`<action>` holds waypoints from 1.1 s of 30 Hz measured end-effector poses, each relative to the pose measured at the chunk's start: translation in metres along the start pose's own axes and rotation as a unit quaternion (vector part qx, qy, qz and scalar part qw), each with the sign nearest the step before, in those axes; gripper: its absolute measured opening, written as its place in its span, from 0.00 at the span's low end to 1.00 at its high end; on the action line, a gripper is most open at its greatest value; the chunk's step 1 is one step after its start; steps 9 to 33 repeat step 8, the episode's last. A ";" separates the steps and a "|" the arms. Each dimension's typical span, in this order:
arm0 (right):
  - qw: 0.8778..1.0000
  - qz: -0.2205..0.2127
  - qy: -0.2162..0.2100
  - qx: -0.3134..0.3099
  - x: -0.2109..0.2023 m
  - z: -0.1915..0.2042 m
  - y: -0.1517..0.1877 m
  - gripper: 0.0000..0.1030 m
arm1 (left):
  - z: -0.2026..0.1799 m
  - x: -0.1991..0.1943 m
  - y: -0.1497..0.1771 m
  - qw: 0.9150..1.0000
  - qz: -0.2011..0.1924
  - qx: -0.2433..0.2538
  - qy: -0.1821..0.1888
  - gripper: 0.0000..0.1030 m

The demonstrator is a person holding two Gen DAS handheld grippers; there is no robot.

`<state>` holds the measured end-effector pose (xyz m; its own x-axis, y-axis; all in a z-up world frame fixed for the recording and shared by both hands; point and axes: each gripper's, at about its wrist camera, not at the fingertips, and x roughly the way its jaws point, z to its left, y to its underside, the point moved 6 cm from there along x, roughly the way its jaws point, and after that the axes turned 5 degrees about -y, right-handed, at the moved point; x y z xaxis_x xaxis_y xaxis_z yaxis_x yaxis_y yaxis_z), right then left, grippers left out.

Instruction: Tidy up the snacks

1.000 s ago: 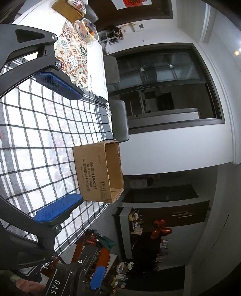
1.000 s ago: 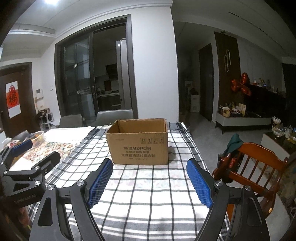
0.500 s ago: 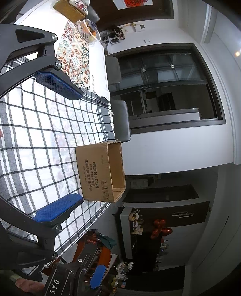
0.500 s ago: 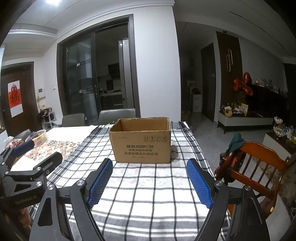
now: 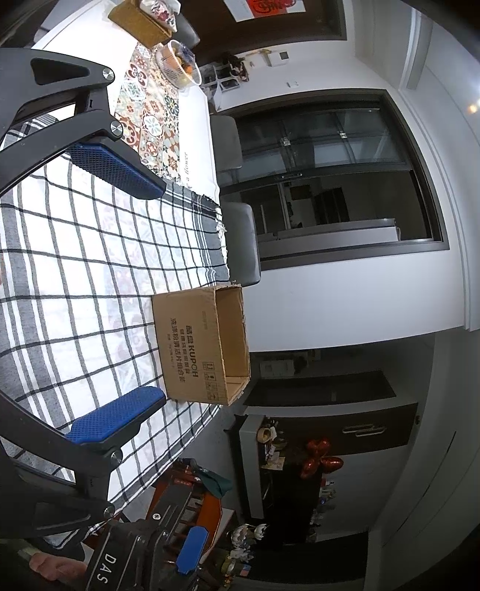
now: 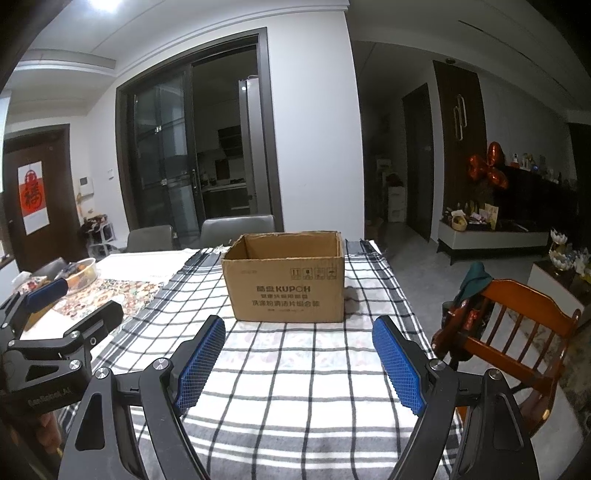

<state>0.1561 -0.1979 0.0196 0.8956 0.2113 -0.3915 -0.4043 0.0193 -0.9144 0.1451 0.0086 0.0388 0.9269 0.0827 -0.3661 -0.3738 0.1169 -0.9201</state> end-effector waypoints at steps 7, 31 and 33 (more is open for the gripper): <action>1.000 0.002 -0.001 0.000 0.000 0.001 0.001 0.80 | 0.002 -0.002 0.003 1.000 0.010 -0.005 0.001 1.00; 1.000 0.002 -0.001 0.001 0.000 0.001 0.001 0.80 | 0.002 -0.002 0.003 1.000 0.009 -0.006 0.002 1.00; 1.000 0.002 -0.001 0.001 0.000 0.001 0.001 0.80 | 0.002 -0.002 0.003 1.000 0.009 -0.006 0.002 1.00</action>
